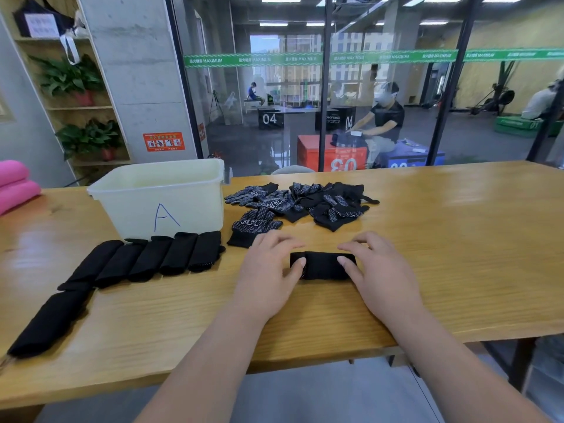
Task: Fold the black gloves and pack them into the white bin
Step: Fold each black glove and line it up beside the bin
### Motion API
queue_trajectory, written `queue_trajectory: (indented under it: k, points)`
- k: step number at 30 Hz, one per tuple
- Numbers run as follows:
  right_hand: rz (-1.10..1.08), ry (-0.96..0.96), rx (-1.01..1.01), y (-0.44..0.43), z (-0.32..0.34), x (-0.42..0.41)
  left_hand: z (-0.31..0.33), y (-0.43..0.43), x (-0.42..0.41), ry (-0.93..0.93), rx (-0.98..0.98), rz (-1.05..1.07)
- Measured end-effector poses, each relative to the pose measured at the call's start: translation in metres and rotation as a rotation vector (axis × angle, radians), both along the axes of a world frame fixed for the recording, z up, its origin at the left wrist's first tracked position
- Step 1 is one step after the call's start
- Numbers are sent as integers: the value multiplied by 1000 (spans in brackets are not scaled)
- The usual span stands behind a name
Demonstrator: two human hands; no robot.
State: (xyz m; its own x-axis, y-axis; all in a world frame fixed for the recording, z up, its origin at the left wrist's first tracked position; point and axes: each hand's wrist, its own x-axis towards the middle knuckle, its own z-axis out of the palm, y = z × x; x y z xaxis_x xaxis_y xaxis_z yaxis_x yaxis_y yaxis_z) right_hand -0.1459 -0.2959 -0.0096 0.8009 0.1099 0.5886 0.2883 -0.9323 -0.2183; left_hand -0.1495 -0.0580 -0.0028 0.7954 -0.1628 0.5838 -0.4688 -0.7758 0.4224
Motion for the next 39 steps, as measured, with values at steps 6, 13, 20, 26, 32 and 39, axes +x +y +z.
queue_trajectory:
  k: [6, 13, 20, 26, 32, 39]
  points:
    - [8, -7, -88, 2, -3, 2, -3, -7, -2, -23, 259, -10]
    - [19, 145, -60, -1, 0, 6, -6, -8, -2, 43, 305, -7]
    - [146, 135, 107, -1, 6, -6, -5, -2, -2, 26, 169, 70]
    - [277, 205, 92, -3, 5, -7, -6, 1, 0, 203, 56, -81]
    - [365, 404, -185, 4, 8, -2, -6, 2, 1, 212, 115, -65]
    - [384, 357, -87, 1, 8, -3, -5, 2, 2, 189, 183, -20]
